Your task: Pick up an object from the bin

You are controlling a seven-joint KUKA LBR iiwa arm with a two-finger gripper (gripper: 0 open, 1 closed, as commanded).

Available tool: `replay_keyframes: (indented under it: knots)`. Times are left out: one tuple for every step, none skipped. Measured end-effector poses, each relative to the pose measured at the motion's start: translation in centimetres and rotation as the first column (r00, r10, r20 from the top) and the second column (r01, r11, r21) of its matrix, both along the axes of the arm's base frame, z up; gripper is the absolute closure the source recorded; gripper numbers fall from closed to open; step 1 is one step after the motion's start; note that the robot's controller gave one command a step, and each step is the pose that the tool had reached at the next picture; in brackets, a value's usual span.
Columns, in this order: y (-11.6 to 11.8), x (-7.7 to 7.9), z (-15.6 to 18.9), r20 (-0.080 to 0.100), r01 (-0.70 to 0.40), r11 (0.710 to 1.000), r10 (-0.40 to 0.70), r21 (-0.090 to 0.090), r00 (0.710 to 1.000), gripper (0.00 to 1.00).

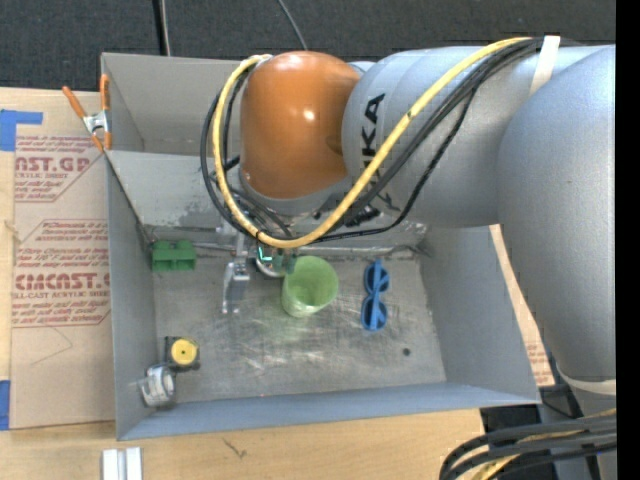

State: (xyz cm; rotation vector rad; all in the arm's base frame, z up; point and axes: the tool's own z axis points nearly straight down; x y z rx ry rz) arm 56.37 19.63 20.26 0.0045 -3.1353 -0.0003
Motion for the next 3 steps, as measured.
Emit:
replay_keyframes:
  knots:
    - [-0.6,1.0,-13.0,0.013,-0.217,0.976,0.217,0.002,0.976,0.00]
    - [4.0,-5.7,-12.1,0.004,-0.109,0.994,0.109,0.003,0.994,0.00]
    - [3.6,-5.4,-12.2,0.005,-0.105,0.994,0.105,0.001,0.994,1.00]
